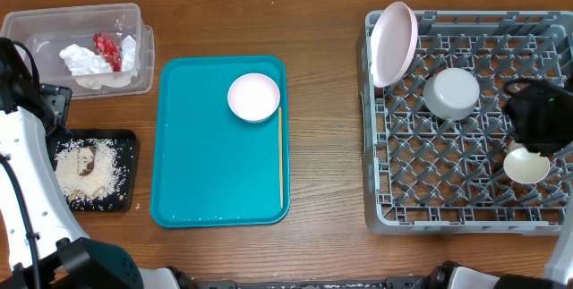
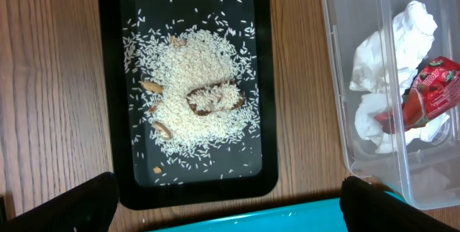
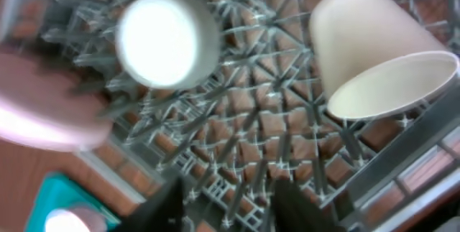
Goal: Sort waste into correct bins and load items into the dishwasher
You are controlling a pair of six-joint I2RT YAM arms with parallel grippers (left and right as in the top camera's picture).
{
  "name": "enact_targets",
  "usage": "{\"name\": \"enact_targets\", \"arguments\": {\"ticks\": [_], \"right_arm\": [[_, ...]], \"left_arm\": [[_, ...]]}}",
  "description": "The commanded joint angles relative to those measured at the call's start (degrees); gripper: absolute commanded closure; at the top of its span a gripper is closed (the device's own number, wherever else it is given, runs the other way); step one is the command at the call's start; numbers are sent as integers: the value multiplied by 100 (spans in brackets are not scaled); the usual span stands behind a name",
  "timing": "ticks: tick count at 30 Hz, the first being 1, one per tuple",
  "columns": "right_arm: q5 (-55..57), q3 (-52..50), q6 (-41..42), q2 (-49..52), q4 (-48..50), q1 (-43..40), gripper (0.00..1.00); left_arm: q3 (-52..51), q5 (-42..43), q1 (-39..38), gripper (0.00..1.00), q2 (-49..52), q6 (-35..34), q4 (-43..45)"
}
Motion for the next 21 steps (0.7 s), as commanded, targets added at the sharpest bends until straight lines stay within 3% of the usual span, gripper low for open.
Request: {"name": "enact_targets", "arguments": {"ticks": [1, 6, 17, 21], "right_arm": [[662, -511, 1012, 7, 315, 20, 51], [992, -1078, 1327, 7, 837, 22, 51], [1790, -1134, 1613, 11, 573, 74, 51], [1827, -1134, 1611, 22, 715, 74, 41]], "left_arm": [[9, -101, 9, 0, 9, 90, -15], [9, -101, 9, 0, 9, 90, -15], [9, -101, 9, 0, 9, 90, -15], [9, -101, 9, 0, 9, 90, -13]]}}
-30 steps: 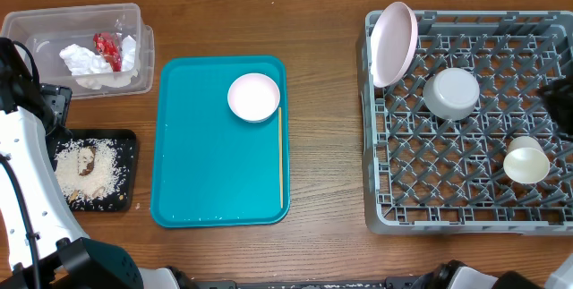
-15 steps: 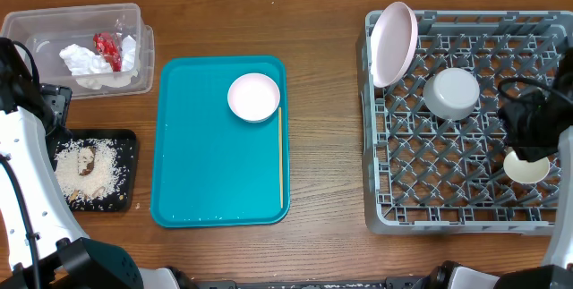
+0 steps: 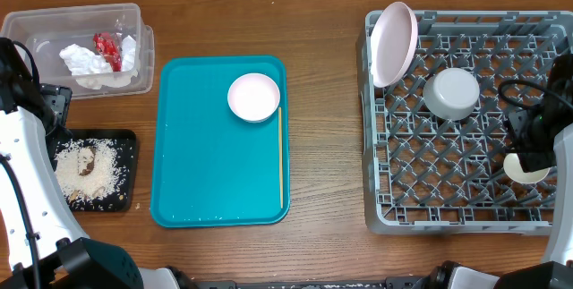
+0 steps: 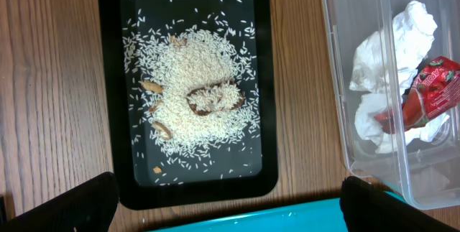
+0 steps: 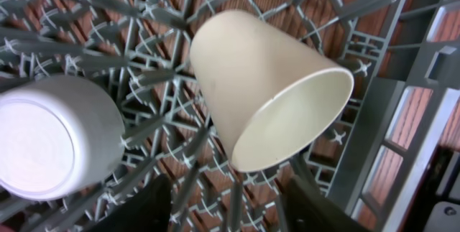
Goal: Sort waste into correct bins and load items into the dishwasher
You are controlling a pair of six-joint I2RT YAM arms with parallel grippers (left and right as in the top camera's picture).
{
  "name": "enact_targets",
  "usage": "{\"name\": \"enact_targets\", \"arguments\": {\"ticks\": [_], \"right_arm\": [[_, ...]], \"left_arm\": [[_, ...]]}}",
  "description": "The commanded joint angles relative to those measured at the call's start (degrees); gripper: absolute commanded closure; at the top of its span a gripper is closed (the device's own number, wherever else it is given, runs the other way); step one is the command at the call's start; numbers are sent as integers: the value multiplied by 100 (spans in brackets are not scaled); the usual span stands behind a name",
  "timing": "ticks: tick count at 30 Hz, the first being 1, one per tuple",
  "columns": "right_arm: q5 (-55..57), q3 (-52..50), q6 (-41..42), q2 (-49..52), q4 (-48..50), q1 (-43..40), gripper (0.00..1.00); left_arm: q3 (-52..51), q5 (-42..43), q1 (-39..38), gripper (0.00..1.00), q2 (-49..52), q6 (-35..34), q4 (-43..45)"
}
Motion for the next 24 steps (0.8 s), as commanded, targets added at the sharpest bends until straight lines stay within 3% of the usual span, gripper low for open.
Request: {"name": "enact_targets", "arguments": {"ticks": [1, 9, 14, 18, 21, 24], "right_arm": [[291, -24, 107, 15, 138, 50, 39], [297, -501, 105, 109, 647, 50, 30], [374, -872, 101, 146, 1119, 48, 31], [389, -870, 31, 142, 1276, 48, 43], [387, -866, -140, 140, 1351, 48, 63], [387, -850, -227, 136, 1362, 48, 76]], "left_arm": [[9, -101, 9, 0, 9, 90, -13], [9, -101, 9, 0, 9, 90, -13], [9, -101, 9, 0, 9, 90, -13], [9, -98, 9, 0, 9, 90, -13], [9, -101, 9, 0, 9, 90, -13], [9, -101, 9, 0, 9, 90, -13]]}}
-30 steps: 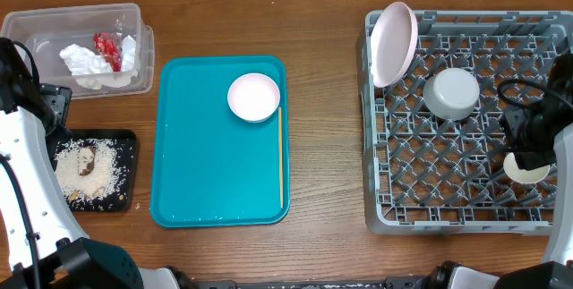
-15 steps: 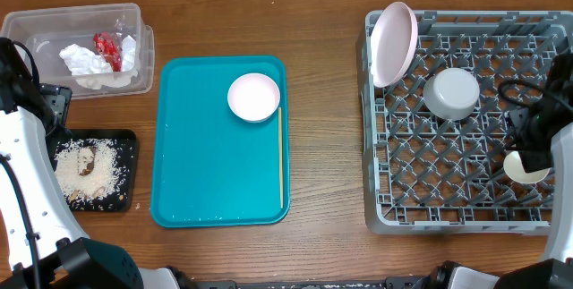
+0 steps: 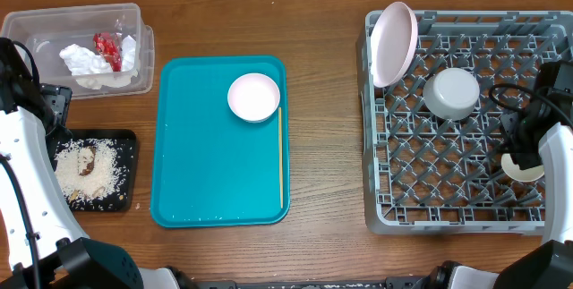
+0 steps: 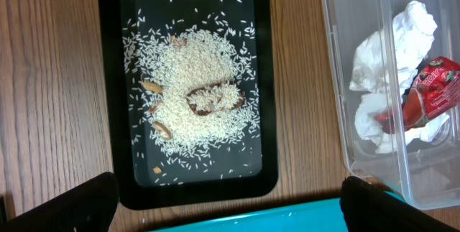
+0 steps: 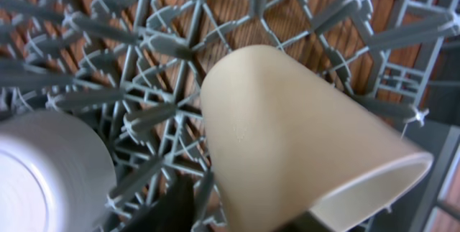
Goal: Sort waste into correct bins and load items into the dishwasher
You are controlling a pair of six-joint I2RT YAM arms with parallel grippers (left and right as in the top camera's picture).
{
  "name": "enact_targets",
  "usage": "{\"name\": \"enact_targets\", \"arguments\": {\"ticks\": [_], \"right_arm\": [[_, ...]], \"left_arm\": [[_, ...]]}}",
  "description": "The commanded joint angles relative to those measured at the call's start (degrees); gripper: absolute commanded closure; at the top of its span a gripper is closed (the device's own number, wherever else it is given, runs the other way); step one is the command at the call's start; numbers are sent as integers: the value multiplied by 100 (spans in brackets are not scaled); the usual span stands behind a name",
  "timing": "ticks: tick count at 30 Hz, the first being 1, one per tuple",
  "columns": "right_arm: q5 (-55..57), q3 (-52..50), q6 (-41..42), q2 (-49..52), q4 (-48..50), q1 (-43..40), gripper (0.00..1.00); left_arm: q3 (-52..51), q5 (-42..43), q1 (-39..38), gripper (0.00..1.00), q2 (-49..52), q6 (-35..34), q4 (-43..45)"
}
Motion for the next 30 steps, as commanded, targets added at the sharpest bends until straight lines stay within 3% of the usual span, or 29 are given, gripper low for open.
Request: {"name": "enact_targets", "arguments": {"ticks": [1, 5, 9, 14, 17, 22, 30], "right_arm": [[101, 57, -107, -37, 13, 42, 78], [98, 284, -125, -37, -116, 42, 96], [92, 619, -212, -81, -291, 42, 96], [-258, 1154, -1027, -136, -46, 31, 96], [-1141, 1329, -2046, -136, 752, 31, 96], [-3598, 1327, -3849, 107, 2100, -74, 96], [-5971, 1327, -3762, 1259, 3016, -669, 96]], "left_arm": [[9, -101, 9, 0, 9, 90, -15], [9, -101, 9, 0, 9, 90, -15], [9, -101, 9, 0, 9, 90, -15], [9, -101, 9, 0, 9, 90, -13], [9, -101, 9, 0, 9, 90, -15], [9, -101, 9, 0, 9, 90, -13], [9, -101, 9, 0, 9, 90, -15]]}}
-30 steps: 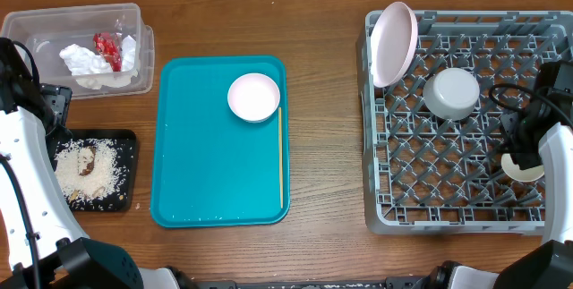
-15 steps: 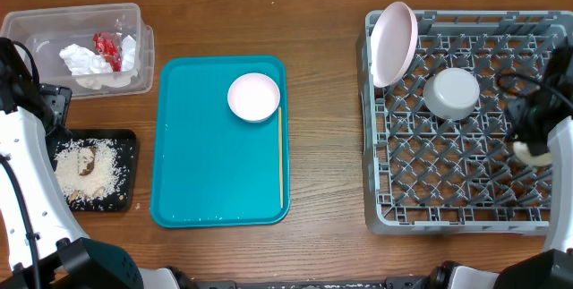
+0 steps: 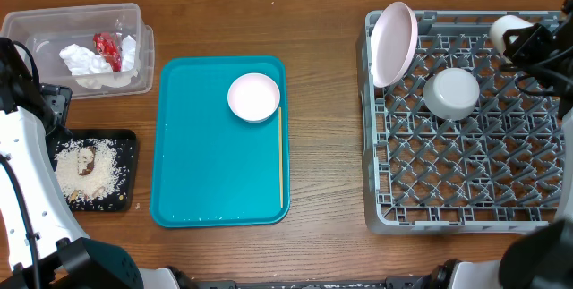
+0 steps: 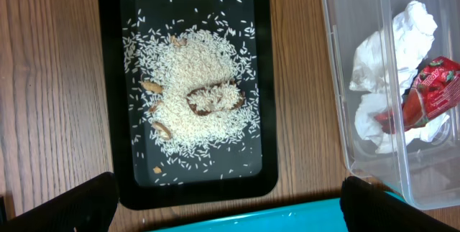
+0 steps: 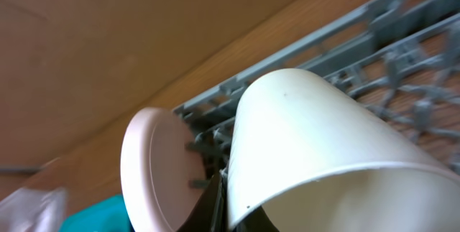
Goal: Sort waste into correct bins and load items into the dishwasher
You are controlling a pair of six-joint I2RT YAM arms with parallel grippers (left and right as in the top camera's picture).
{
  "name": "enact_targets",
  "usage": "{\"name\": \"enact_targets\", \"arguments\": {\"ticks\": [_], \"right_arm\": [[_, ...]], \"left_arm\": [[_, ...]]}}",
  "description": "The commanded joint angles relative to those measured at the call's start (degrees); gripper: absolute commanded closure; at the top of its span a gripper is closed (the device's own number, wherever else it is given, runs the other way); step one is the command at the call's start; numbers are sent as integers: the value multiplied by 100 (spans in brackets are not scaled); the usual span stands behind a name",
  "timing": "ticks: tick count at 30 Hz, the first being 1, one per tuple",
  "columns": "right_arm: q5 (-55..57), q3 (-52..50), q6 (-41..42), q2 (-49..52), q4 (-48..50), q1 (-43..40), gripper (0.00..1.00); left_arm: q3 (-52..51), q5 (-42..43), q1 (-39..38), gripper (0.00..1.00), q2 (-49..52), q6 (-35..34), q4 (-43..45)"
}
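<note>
My right gripper (image 3: 528, 42) is shut on a cream cup (image 3: 506, 31), held over the far right corner of the grey dishwasher rack (image 3: 385, 219). In the right wrist view the cup (image 5: 323, 131) fills the frame, its mouth toward the camera, with one dark finger (image 5: 214, 200) against its rim. A pink plate (image 3: 394, 43) stands upright at the rack's far left, and a grey bowl (image 3: 451, 93) sits upside down beside it. A pink bowl (image 3: 253, 97) and a chopstick (image 3: 280, 157) lie on the teal tray (image 3: 206, 173). My left gripper (image 4: 228, 214) hangs open above the black tray.
The black tray (image 4: 115, 81) of rice and scraps sits at the left front. A clear bin (image 4: 338, 59) behind it holds crumpled tissue (image 4: 392, 52) and a red wrapper (image 4: 428, 92). Bare wood lies between the teal tray and the rack.
The cream cup lay on its side at the rack's right edge with my right gripper around it. Now the gripper holds it lifted at the rack's far right corner. The left arm has not moved.
My right gripper hovered over the rack's right side, where the cup lay tipped over. It then came nearer to the cup, then closed in around it. Now the cup is held up by the far right corner. The left gripper stayed open over the rice tray throughout.
</note>
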Motion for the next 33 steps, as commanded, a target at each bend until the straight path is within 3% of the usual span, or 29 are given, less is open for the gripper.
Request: {"name": "enact_targets", "arguments": {"ticks": [1, 13, 33], "right_arm": [[-1574, 83, -96, 586, 153, -361, 96], [-3936, 81, -81, 1661, 181, -1556, 96], [-3139, 79, 61, 2229, -748, -2221, 95]], "left_arm": [[9, -101, 9, 0, 9, 90, -13], [9, -101, 9, 0, 9, 90, -13], [9, -101, 9, 0, 9, 90, -13]]}}
